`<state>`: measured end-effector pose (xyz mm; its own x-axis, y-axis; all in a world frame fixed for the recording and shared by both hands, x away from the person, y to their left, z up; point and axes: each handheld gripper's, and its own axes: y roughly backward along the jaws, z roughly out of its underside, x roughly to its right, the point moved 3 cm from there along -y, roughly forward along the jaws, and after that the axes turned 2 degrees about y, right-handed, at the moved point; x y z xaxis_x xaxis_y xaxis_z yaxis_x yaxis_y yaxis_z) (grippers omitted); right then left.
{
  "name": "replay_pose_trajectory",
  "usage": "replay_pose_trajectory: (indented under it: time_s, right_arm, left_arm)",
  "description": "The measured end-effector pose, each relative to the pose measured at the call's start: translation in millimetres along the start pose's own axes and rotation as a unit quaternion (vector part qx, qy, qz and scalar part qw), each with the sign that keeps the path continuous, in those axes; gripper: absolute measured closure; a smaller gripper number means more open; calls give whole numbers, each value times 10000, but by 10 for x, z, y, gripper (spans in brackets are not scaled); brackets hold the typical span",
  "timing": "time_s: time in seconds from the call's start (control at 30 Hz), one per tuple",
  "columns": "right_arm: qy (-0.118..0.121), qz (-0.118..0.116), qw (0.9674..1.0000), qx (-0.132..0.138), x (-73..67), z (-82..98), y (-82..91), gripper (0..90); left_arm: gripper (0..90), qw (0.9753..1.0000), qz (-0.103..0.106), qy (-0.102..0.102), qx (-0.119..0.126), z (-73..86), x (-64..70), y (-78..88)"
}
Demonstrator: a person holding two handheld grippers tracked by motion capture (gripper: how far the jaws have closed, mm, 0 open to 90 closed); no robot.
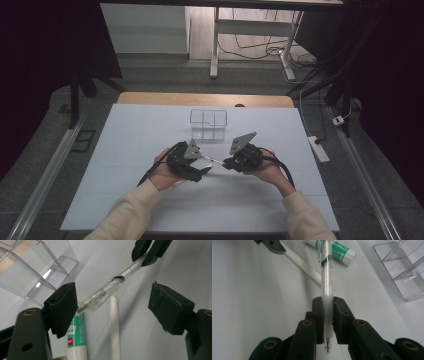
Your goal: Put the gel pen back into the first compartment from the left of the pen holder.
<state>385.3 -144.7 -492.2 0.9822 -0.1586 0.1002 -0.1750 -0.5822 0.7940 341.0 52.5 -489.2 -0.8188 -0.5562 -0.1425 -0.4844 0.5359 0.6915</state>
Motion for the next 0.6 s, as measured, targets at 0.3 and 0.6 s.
replay_pose_trajectory:
  time_s: [0.3, 0.6]
  right_arm:
    - [24, -74, 10000, -58, -26, -8, -42, 795]
    - [-4, -237, 9997, 28, -42, -21, -51, 795]
  left_arm:
    - [259, 9999, 38, -145, -76, -16, 9, -42]
    - [368, 9978, -63, -563, -348, 18, 57, -155]
